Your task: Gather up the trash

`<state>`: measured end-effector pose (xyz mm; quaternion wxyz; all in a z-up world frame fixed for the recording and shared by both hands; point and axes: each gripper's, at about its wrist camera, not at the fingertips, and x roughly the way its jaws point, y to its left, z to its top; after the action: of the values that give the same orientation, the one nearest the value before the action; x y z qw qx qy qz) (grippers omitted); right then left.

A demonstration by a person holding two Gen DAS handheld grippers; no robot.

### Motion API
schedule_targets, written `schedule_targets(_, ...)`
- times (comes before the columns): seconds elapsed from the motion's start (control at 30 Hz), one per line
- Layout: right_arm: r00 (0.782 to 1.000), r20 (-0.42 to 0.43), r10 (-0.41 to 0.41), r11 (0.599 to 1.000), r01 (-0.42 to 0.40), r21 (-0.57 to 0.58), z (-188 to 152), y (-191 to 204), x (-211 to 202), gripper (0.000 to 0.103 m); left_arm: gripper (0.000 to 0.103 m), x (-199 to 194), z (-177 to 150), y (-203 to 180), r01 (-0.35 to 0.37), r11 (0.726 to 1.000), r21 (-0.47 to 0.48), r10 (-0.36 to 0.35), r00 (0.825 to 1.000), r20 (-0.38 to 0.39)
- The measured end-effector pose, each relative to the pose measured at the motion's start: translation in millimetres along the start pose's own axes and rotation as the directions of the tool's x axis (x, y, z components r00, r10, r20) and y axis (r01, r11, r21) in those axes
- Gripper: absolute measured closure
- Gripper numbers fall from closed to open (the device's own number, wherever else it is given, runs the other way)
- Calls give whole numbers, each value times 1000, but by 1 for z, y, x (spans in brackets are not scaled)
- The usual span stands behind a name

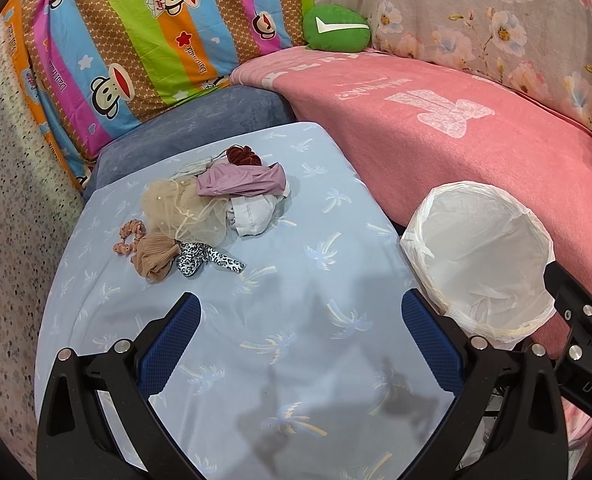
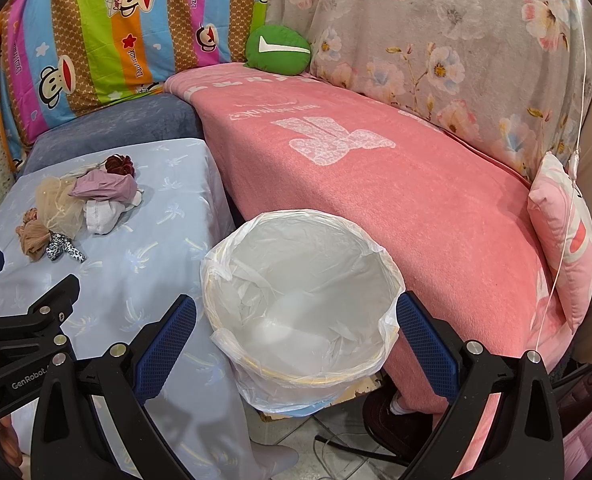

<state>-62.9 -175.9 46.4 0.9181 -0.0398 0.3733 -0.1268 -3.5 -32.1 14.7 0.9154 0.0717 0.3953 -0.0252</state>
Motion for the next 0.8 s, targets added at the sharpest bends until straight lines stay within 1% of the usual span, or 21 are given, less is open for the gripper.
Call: schedule_targets(0.8, 1000, 0, -2, 1000, 2, -10, 0, 7, 1, 6, 7, 4, -2, 3, 5, 1000, -16, -5, 1000, -3)
